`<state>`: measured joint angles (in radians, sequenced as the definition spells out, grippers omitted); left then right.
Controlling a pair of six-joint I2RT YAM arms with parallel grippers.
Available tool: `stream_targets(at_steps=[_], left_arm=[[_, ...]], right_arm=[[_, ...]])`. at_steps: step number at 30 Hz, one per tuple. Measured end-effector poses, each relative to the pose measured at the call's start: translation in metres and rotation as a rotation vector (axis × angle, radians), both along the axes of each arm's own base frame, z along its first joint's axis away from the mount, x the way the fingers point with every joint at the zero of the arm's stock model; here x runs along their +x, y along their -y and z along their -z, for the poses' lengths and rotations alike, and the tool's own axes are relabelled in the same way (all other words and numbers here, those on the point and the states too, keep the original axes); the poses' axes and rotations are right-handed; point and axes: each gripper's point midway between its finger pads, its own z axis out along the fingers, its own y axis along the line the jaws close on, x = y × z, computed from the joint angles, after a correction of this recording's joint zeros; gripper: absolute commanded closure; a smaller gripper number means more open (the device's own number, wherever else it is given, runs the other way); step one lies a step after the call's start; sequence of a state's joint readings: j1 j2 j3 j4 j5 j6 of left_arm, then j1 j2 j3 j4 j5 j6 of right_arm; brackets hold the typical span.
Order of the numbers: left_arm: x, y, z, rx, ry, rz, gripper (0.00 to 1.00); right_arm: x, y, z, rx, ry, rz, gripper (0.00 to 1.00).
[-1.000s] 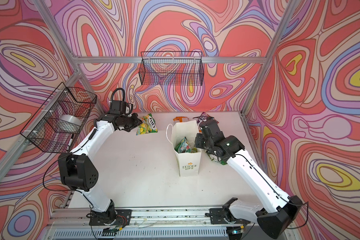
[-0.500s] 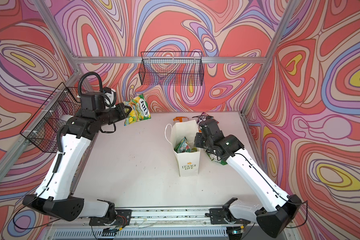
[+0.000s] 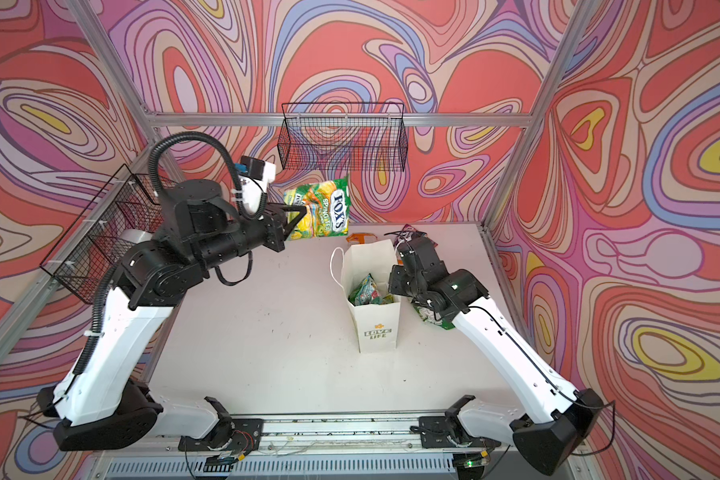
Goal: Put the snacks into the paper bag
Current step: 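Lift and carry the Mango packet with the left gripper over the bag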
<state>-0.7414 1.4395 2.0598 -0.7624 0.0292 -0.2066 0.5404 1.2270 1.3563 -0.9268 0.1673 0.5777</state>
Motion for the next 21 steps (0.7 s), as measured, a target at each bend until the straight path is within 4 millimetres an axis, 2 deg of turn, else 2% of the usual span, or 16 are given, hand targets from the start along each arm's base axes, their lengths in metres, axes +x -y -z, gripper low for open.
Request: stream_targets(at_steps=[5,7,14,21], left_arm=[[-0.001,0.052,0.030,0.195,0.051,0.087,0.91],[0.006,0.063,0.045,0.266,0.051,0.094,0.91],[0.032,0.083,0.103,0.451,-0.001,0.089,0.91],[0.042,0.092,0.140,0.602,-0.022,0.092,0.91]], right_arm=[[0.000,0.000,0.000,0.000,0.000,0.000,1.00],[0.000,0.000,0.000,0.000,0.000,0.000,1.00],[0.000,0.000,0.000,0.000,-0.001,0.001,1.00],[0.000,0.000,0.000,-0.001,-0.001,0.001,1.00]])
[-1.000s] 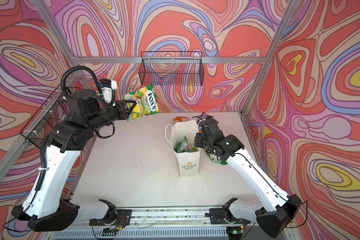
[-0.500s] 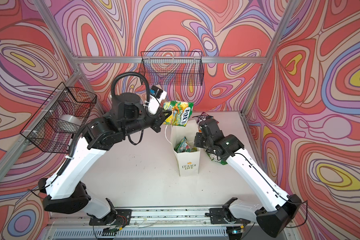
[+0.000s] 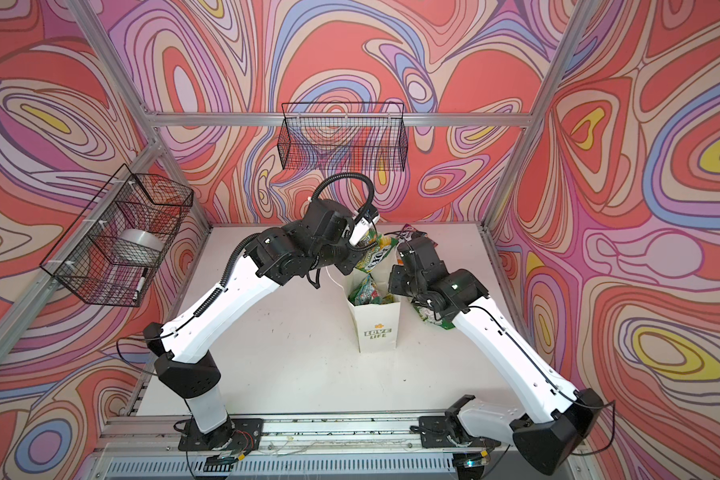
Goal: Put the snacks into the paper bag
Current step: 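Lift and carry the Mango packet with the left gripper over the bag, then lower the Mango packet into the bag and open the left gripper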
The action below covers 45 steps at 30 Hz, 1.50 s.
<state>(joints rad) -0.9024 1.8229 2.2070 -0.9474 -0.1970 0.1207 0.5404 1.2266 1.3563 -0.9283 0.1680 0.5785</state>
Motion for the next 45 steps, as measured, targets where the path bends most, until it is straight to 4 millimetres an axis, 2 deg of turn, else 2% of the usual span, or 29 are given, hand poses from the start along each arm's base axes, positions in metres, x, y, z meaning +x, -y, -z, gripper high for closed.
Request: stream_targets(at_steps=[6,13,23,27,28,29,31,34,39,45], left_arm=[[0.005,0.001,0.013,0.090,0.030,-0.012,0.91],[0.007,0.020,0.042,0.242,0.077,0.012,0.91],[0.013,0.024,0.057,0.373,0.136,0.009,0.90],[0.016,0.028,0.069,0.416,0.138,0.015,0.89],[0.016,0.028,0.070,0.420,0.138,0.015,0.87],[0.017,0.028,0.071,0.424,0.139,0.014,0.80],[0.017,0.027,0.070,0.429,0.144,0.011,0.57],[0.018,0.027,0.067,0.428,0.152,0.003,0.41],[0.019,0.030,0.058,0.399,0.158,-0.004,0.34],[0.013,0.033,0.037,0.310,0.148,-0.007,0.27]], right_arm=[[0.000,0.000,0.000,0.000,0.001,0.000,1.00],[0.000,0.001,0.000,0.000,-0.001,0.004,1.00],[-0.001,0.001,0.001,0.000,-0.004,0.003,1.00],[-0.001,0.001,0.001,0.002,-0.005,0.006,1.00],[-0.001,0.002,0.000,0.001,-0.006,0.008,1.00],[-0.002,0.003,0.000,0.002,-0.005,0.010,1.00],[-0.002,0.003,-0.001,0.004,-0.003,0.009,1.00],[-0.001,0.002,-0.002,0.007,0.003,0.008,1.00],[-0.001,0.002,-0.004,0.010,0.009,0.007,1.00],[-0.002,0.002,-0.004,0.011,0.009,0.006,1.00]])
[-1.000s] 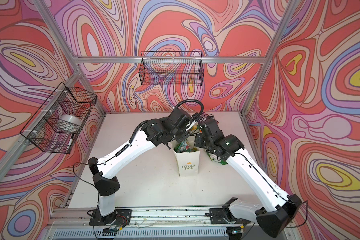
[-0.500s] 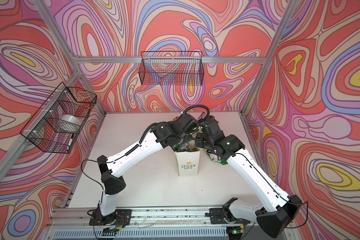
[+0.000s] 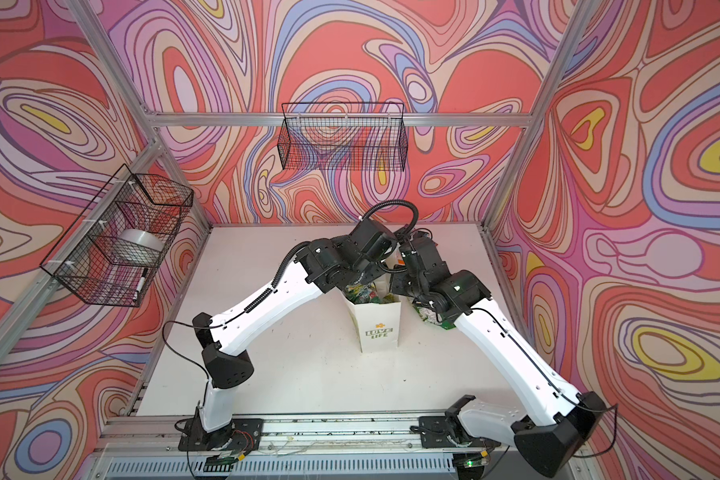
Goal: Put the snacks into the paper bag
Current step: 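Lower the Mango packet into the bag and open the left gripper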
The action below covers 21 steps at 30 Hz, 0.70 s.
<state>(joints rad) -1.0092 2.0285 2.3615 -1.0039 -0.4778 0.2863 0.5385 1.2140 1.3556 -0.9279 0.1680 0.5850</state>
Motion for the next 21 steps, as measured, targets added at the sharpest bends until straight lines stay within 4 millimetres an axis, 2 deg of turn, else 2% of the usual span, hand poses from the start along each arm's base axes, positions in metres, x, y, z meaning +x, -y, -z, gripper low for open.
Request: stream_targets(at_steps=[5,8,10,12,17,19,21], left_arm=[[-0.005,-0.001,-0.017,-0.075,-0.016,-0.013,0.18],[-0.010,-0.005,-0.025,-0.117,-0.031,-0.032,0.07],[-0.014,-0.011,-0.036,-0.159,-0.035,-0.048,0.00],[-0.022,-0.020,-0.058,-0.229,-0.024,-0.063,0.00],[-0.047,-0.069,-0.125,-0.422,0.033,-0.125,0.00],[-0.050,-0.094,-0.142,-0.486,0.044,-0.178,0.00],[-0.046,-0.122,-0.146,-0.529,0.027,-0.253,0.00]], right_arm=[[0.000,0.000,-0.002,0.004,0.007,0.000,1.00],[0.001,-0.001,-0.004,0.009,0.016,-0.001,1.00],[0.000,-0.001,-0.005,0.011,0.019,-0.002,1.00],[0.000,0.000,-0.005,0.009,0.017,-0.001,1.00],[0.000,0.000,-0.004,0.004,0.015,0.001,0.90],[0.001,0.001,-0.004,-0.001,0.018,0.004,0.78],[0.002,0.002,-0.004,-0.009,0.022,0.009,0.64]])
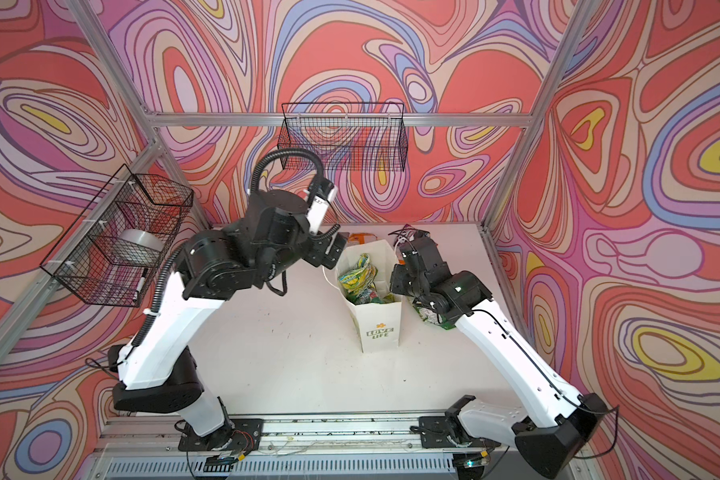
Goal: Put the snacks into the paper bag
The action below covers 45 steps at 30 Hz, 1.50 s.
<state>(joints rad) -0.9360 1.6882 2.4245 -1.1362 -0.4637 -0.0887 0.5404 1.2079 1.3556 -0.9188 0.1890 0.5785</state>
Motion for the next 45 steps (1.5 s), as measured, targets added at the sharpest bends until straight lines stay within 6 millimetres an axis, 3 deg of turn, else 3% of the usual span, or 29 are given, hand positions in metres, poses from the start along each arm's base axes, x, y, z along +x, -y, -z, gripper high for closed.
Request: stream_targets(at_steps=[4,8,13,15,19,21,23,26,29,33,38,43,45], left_arm=[[0.017,-0.030,0.028,-0.013,-0.116,-0.109,0.00],[0.017,-0.010,0.081,0.026,-0.287,-0.081,0.00],[0.015,0.015,0.136,0.043,-0.458,-0.062,0.05],[0.013,0.018,0.152,0.052,-0.504,-0.067,0.15],[0.016,0.024,0.169,0.055,-0.547,-0.089,0.58],[0.019,0.029,0.174,0.052,-0.560,-0.093,0.81],[0.024,0.036,0.178,0.048,-0.570,-0.096,0.99],[0.030,0.043,0.184,0.042,-0.581,-0.101,1.00],[0.034,0.050,0.177,0.009,-0.586,-0.087,1.00],[0.045,0.041,0.145,-0.084,-0.555,-0.083,1.00],[0.058,0.007,0.126,-0.124,-0.525,-0.147,1.00],[0.062,-0.042,0.134,-0.119,-0.554,-0.249,1.00],[0.061,-0.049,0.138,-0.108,-0.561,-0.264,1.00]], right_arm=[[0.002,0.002,0.001,-0.014,0.001,0.013,0.45],[0.005,0.006,0.001,-0.036,0.003,0.034,0.36],[0.008,0.011,-0.004,-0.054,0.021,0.056,0.33],[0.008,0.012,-0.006,-0.061,0.026,0.061,0.33],[0.008,0.017,-0.005,-0.088,0.025,0.067,0.37],[0.008,0.018,-0.004,-0.103,0.024,0.067,0.44],[0.009,0.020,-0.005,-0.115,0.027,0.070,0.65],[0.009,0.020,-0.006,-0.129,0.033,0.061,0.99],[0.012,0.015,-0.009,-0.127,0.036,0.038,1.00],[0.025,-0.002,-0.016,-0.092,0.050,-0.010,1.00],[0.034,-0.029,-0.026,-0.022,0.075,-0.081,1.00],[0.036,-0.061,-0.025,0.038,0.076,-0.162,1.00],[0.040,-0.072,-0.020,0.048,0.069,-0.180,1.00]])
